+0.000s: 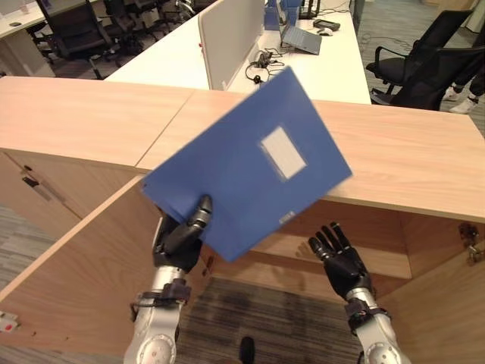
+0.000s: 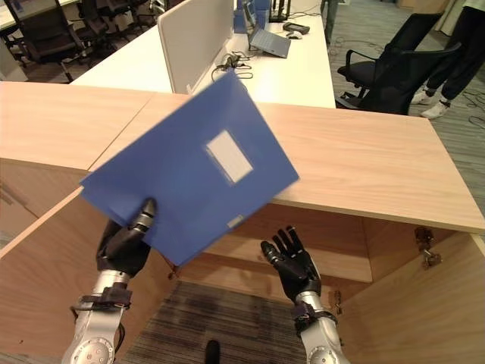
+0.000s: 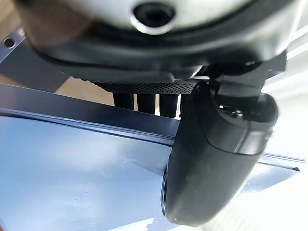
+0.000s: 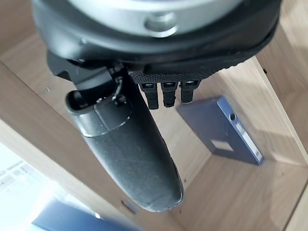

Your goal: Put the empty folder in the office cabinet

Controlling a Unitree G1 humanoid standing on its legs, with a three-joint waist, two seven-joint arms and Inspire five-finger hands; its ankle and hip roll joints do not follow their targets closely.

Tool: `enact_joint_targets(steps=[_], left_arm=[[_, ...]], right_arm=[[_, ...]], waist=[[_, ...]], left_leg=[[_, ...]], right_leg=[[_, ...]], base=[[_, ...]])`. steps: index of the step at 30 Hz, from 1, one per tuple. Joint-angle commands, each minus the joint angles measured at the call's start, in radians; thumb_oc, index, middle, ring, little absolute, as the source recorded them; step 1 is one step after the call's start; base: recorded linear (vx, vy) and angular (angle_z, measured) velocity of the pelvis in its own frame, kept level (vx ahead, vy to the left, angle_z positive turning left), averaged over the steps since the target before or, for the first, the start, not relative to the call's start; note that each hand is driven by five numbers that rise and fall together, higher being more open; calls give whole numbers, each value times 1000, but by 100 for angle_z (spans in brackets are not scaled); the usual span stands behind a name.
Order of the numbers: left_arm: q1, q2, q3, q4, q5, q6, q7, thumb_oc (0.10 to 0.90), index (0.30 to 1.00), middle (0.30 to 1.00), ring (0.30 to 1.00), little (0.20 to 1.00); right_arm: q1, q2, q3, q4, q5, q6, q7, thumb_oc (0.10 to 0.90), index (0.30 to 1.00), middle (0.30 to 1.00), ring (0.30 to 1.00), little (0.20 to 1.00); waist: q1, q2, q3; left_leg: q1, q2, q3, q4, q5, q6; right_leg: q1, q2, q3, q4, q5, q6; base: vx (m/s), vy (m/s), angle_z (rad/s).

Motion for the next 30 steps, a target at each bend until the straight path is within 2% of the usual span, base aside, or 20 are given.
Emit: enact_joint_targets(steps=[1, 2, 10, 20, 30], left_arm=[[-129, 20, 51, -109, 23, -73, -82, 400, 300, 300, 300, 300], [-131, 18, 49, -106, 19, -71, -99, 400, 300, 300, 300, 300], [-131, 8, 56, -106, 19, -68, -139, 400, 300, 300, 300, 300], [-132, -3, 59, -111, 12, -68, -164, 400, 300, 300, 300, 300], [-132, -10, 61, -108, 2, -69, -170, 400, 300, 300, 300, 300]], right_arm=[[-109, -39, 9, -147, 18, -29, 113, 800, 900, 900, 900, 900], [-107, -59, 20, -176, 25, -13, 155, 800, 900, 900, 900, 900], [-117, -99, 42, -223, 69, 22, 264, 800, 900, 900, 900, 900], [-126, -114, 70, -247, 112, 71, 336, 800, 900, 900, 900, 900], [-132, -120, 97, -248, 106, 96, 353, 800, 900, 900, 900, 900]], waist=[[-3, -13, -22], [-5, -15, -22], [-9, -18, -24], [-10, -23, -26], [-8, -25, -29]], left_leg=[[143, 62, -60, -5, -187, -67], [143, 63, -58, -5, -187, -67], [151, 66, -51, -5, -187, -66], [153, 67, -46, -5, -186, -67], [149, 65, -49, -5, -185, -67]], right_leg=[[6, -40, 77, 0, -45, 42], [6, -39, 79, 0, -47, 41], [8, -40, 87, 0, -46, 43], [7, -40, 91, 0, -44, 43], [3, -39, 92, 0, -42, 43]], base=[[-11, -14, -9], [-10, -13, -7], [-3, -2, -2], [0, 0, 0], [0, 0, 0]])
